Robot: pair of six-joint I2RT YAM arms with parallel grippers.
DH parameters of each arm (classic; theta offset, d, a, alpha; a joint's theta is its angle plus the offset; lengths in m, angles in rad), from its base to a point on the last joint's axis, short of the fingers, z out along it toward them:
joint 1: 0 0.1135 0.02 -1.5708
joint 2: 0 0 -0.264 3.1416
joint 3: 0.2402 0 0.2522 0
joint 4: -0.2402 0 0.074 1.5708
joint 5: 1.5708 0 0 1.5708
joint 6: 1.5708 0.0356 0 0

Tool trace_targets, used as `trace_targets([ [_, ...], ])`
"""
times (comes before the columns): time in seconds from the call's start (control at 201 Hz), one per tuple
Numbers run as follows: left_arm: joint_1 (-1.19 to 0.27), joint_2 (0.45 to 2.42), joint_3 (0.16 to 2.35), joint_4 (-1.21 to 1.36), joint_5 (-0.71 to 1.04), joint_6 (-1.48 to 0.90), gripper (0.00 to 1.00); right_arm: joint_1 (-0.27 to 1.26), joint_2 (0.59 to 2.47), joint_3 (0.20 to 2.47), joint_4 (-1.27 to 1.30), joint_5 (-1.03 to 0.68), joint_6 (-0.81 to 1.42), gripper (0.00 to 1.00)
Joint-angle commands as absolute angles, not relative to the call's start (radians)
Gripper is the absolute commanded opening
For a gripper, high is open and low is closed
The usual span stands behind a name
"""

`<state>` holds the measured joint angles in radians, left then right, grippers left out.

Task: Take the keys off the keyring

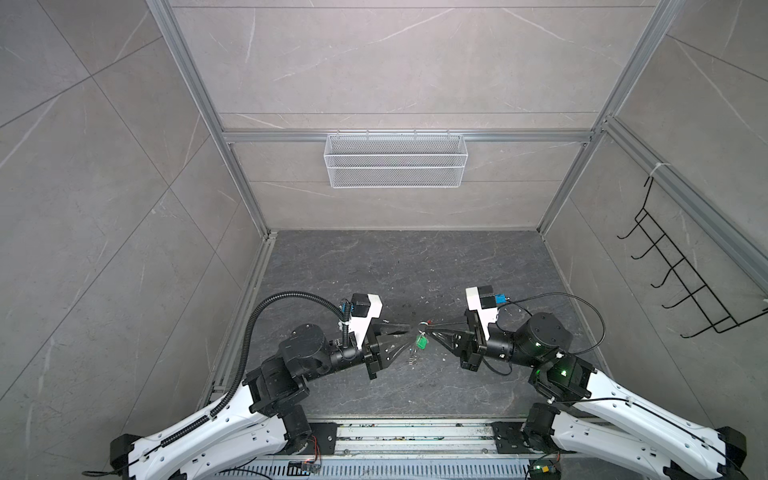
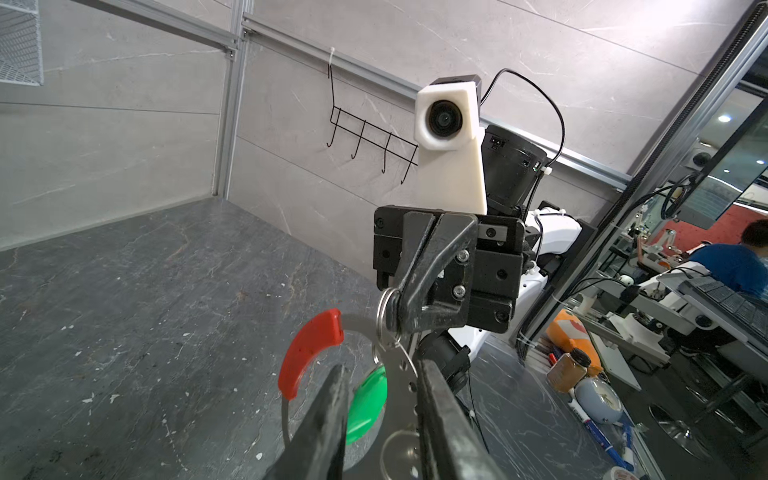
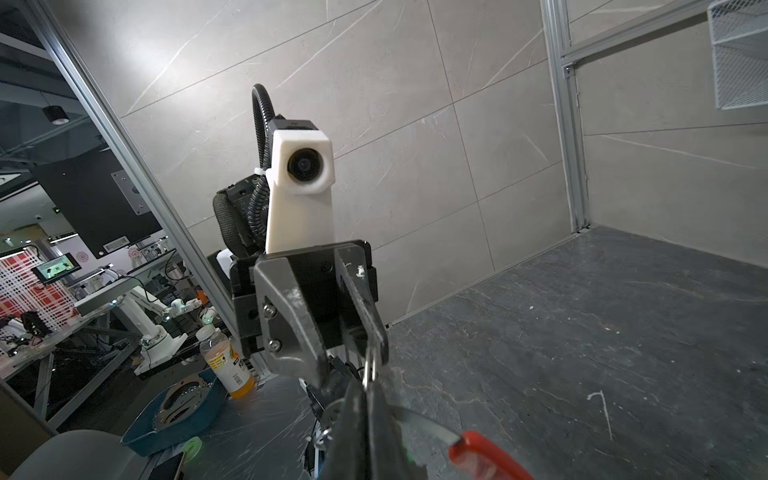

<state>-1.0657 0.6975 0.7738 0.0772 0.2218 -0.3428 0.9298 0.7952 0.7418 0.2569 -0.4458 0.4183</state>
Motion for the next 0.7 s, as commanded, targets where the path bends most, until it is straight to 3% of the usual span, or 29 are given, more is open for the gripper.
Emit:
trace_targets([
  [0.0, -1.068, 0.696, 0.787, 0.166, 0.240, -0.307, 0.27, 0.933, 0.797, 0.735, 0.323, -0.464, 0.448, 0.00],
  [0.075, -1.067, 0.699, 0.790, 0.157, 0.228, -0.300, 0.24, 0.934, 0.798, 0.735, 0.326, -0.471, 0.449, 0.00],
  [0.692, -1.068, 0.719, 0.802, 0.159, 0.228, -0.278, 0.27, 0.936, 0.821, 0.732, 0.349, -0.509, 0.473, 0.00],
])
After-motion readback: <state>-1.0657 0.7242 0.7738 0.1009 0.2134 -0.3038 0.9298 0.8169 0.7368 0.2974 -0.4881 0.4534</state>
